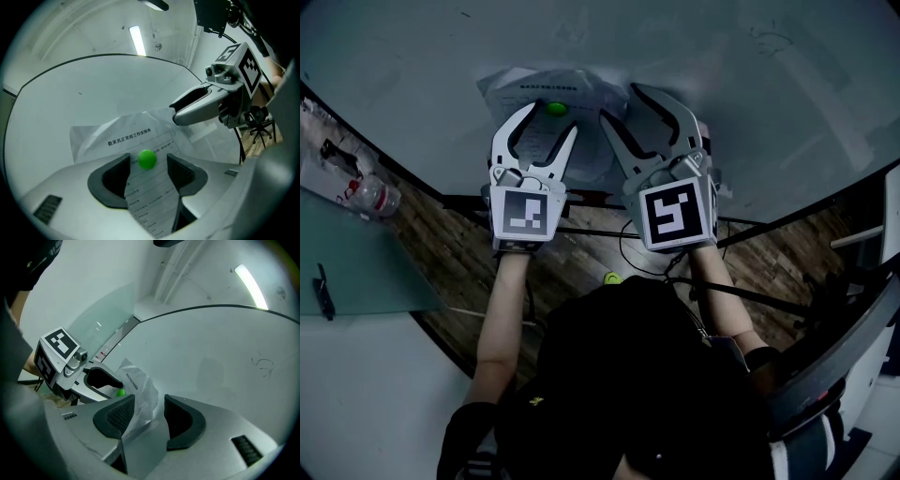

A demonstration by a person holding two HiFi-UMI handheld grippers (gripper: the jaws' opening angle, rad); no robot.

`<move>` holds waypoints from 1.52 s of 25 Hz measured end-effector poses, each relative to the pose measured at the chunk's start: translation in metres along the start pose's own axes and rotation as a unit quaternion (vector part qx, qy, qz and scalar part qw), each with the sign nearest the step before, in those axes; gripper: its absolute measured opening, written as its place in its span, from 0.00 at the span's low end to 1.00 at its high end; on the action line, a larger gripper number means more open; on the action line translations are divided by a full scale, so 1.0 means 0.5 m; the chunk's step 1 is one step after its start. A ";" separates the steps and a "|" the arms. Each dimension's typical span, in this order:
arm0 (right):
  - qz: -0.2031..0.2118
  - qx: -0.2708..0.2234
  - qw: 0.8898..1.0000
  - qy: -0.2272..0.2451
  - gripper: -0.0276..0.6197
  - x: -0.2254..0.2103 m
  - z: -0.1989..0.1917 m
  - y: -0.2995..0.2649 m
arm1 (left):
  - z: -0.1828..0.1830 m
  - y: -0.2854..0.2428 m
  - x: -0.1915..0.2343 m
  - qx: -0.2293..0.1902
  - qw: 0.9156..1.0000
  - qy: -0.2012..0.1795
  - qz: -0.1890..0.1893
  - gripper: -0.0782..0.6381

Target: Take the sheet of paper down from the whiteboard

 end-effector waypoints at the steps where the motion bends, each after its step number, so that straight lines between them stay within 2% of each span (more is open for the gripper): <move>1: 0.002 0.001 1.000 0.000 0.34 0.000 0.000 -0.002 | 0.000 0.000 0.000 0.001 1.000 -0.001 0.000 0.44; 7: 0.000 0.013 1.000 0.014 0.31 -0.001 0.002 -0.012 | -0.001 0.000 0.000 0.002 1.000 -0.001 0.001 0.43; 11: -0.010 0.020 1.000 0.017 0.19 -0.007 0.003 -0.016 | -0.001 0.000 -0.004 0.003 1.000 -0.006 0.002 0.42; 13: -0.018 0.021 0.999 0.024 0.09 -0.010 0.004 -0.019 | -0.001 -0.001 -0.003 0.002 1.000 -0.004 0.003 0.42; 14: -0.019 0.021 0.999 0.025 0.08 -0.012 0.004 -0.020 | -0.001 -0.001 -0.003 0.002 1.000 -0.003 0.004 0.42; 24: -0.016 0.016 1.000 0.019 0.07 -0.018 0.003 -0.022 | 0.006 0.004 0.007 -0.006 1.000 -0.008 0.028 0.39; 38: -0.012 0.009 1.000 0.021 0.07 -0.021 0.009 -0.023 | 0.013 -0.010 -0.005 0.015 0.995 -0.074 0.069 0.37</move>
Point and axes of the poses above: the fingertips, and each gripper's own axes: y backward along the fingers, x to its left, z out of its top, the point moved 5 cm from there along y, backward along the fingers, and after that the axes turned 12 degrees about x, right-handed, at the moved point
